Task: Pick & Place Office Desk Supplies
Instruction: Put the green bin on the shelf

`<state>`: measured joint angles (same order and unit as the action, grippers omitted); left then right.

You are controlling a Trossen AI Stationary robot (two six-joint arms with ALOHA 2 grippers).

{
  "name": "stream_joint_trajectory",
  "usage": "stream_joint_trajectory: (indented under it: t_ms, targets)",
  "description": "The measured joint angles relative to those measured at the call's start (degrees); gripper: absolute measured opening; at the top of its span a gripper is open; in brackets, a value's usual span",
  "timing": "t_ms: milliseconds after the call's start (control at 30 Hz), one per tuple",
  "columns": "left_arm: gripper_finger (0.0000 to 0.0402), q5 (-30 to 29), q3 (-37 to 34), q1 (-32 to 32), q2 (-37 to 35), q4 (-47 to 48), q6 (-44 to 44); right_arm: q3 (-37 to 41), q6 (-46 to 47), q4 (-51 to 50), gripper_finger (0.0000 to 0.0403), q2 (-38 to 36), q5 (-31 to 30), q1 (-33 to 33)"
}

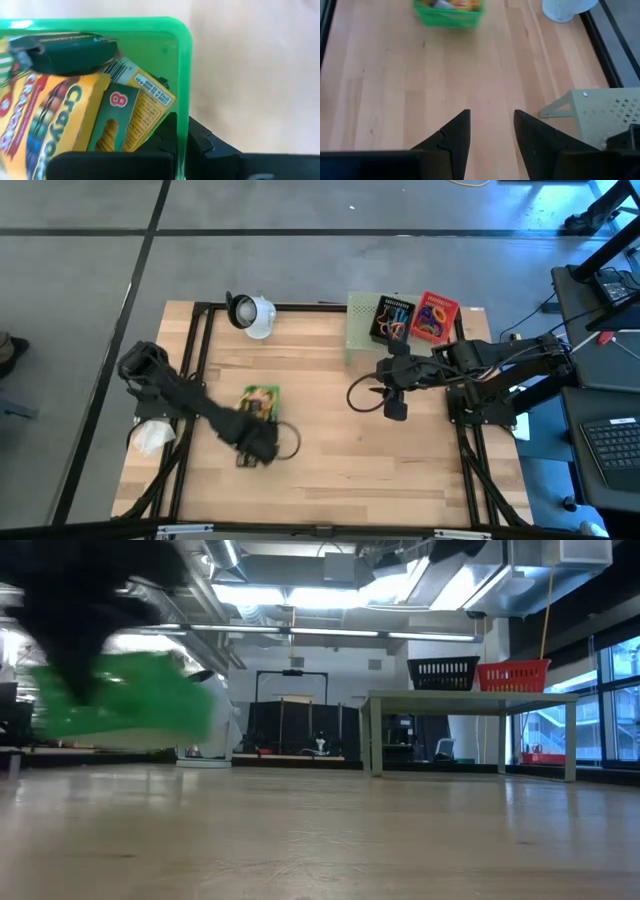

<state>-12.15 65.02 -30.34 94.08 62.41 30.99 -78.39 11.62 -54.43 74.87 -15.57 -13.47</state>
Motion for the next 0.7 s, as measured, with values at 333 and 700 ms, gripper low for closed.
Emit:
stream_joint_trajectory:
  t_ms: [333,700]
  targets:
    - [0.0003,-8.8,0.8,17.0,1.6,-17.4,-22.6,0.0,1.7,0.0,0.0152,0.0,0.0,-1.6]
    - [0.0003,-7.4,0.8,23.4,8.6,-24.7,-27.8,0.0,3.0,0.0,0.0152,0.0,-0.2,-1.7]
